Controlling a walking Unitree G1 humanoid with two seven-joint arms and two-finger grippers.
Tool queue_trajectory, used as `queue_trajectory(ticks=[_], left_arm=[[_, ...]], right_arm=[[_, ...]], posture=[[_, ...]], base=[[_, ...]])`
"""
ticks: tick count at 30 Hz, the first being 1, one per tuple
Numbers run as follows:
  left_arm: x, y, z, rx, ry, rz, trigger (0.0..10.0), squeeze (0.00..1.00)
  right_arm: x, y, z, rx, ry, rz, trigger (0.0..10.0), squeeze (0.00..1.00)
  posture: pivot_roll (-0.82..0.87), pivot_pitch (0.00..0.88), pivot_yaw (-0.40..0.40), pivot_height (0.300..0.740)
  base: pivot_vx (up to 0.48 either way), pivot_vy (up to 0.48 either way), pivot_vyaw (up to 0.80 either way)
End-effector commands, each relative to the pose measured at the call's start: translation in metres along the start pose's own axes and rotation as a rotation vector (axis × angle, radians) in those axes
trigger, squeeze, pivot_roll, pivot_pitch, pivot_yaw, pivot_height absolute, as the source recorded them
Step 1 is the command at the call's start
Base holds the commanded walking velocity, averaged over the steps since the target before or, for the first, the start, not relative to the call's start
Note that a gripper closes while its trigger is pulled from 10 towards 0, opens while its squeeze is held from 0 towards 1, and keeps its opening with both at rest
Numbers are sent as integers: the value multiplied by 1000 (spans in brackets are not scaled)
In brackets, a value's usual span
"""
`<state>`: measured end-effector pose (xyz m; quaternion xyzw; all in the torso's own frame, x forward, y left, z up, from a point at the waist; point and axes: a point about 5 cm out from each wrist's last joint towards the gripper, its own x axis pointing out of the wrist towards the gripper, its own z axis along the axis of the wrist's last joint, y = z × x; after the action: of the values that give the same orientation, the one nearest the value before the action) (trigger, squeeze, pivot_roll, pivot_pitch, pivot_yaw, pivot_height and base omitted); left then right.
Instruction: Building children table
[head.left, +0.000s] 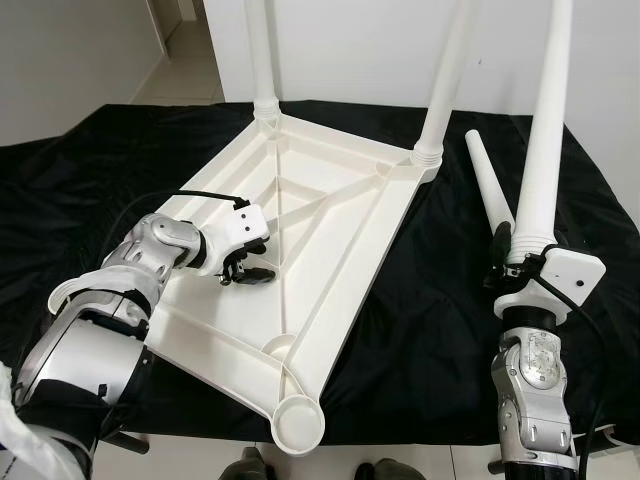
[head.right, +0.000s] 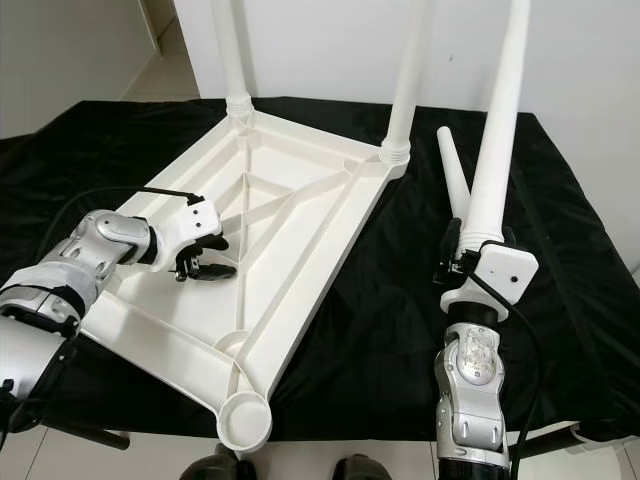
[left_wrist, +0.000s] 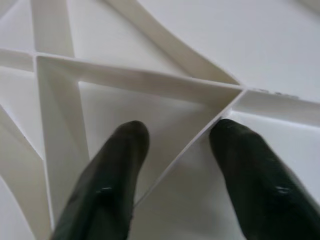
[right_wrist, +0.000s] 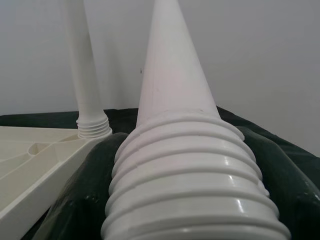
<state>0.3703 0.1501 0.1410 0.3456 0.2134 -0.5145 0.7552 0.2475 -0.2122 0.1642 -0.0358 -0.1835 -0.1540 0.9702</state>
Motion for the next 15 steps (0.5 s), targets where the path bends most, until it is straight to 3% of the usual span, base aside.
queue_trajectory(ticks=[1, 2, 15], left_arm=[[7, -8, -21, -42, 86, 61, 3961, 0], [7, -8, -21, -53, 86, 55, 0, 0], [7, -3, -15, -59, 36, 104, 0, 0]], right_arm=[[1, 0, 8, -1, -39, -3, 10000, 0], [1, -1, 8, -3, -40, -6, 10000, 0], [1, -3, 9, -10, -44, -12, 10000, 0]], posture=[[-46, 31, 54, 740], [-48, 30, 56, 740], [-51, 29, 56, 740]], base=[[0, 0, 0], [0, 0, 0], [0, 0, 0]])
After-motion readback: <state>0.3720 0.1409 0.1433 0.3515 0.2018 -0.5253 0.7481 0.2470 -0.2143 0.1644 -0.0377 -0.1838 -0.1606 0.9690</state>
